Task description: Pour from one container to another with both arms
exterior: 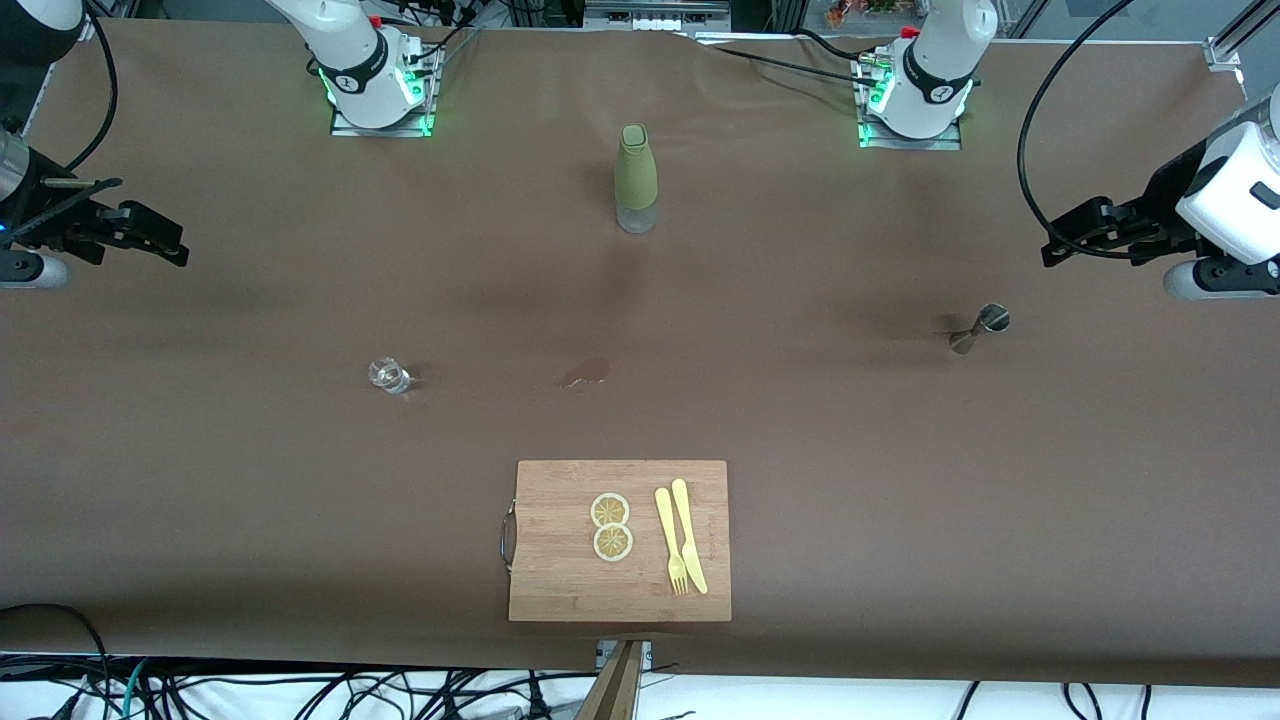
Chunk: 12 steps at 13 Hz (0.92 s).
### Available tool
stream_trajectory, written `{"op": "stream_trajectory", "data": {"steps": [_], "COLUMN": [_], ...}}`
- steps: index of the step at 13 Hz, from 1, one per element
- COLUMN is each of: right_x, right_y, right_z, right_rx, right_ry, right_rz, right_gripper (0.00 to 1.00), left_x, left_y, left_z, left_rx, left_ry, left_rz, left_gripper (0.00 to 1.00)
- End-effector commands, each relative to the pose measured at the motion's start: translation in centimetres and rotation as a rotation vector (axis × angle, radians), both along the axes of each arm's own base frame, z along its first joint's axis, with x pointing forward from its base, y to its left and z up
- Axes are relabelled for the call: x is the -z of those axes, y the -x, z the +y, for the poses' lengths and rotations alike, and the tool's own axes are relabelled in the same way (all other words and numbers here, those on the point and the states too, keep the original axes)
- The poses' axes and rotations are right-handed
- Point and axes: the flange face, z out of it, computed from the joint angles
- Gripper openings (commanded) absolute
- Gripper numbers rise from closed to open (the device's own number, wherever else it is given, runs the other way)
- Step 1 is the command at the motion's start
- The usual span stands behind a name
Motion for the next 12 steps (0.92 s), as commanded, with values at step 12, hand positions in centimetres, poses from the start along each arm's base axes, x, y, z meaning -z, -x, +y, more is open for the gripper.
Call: {"op": "stream_trajectory", "data": {"steps": [12], "right_x": [-0.18], "right_y": [0.39], "right_z": [0.32], "right_rx": [-0.009], "right_ry": [-0.009], "right_rz": [-0.003], "right_gripper": [1.00], "left_x": [-0.16], "left_y": [0.58], "left_z": [0.68], "left_rx": [-0.013], "left_ry": [-0.014], "left_rz": [-0.008], "left_gripper": [1.00]}}
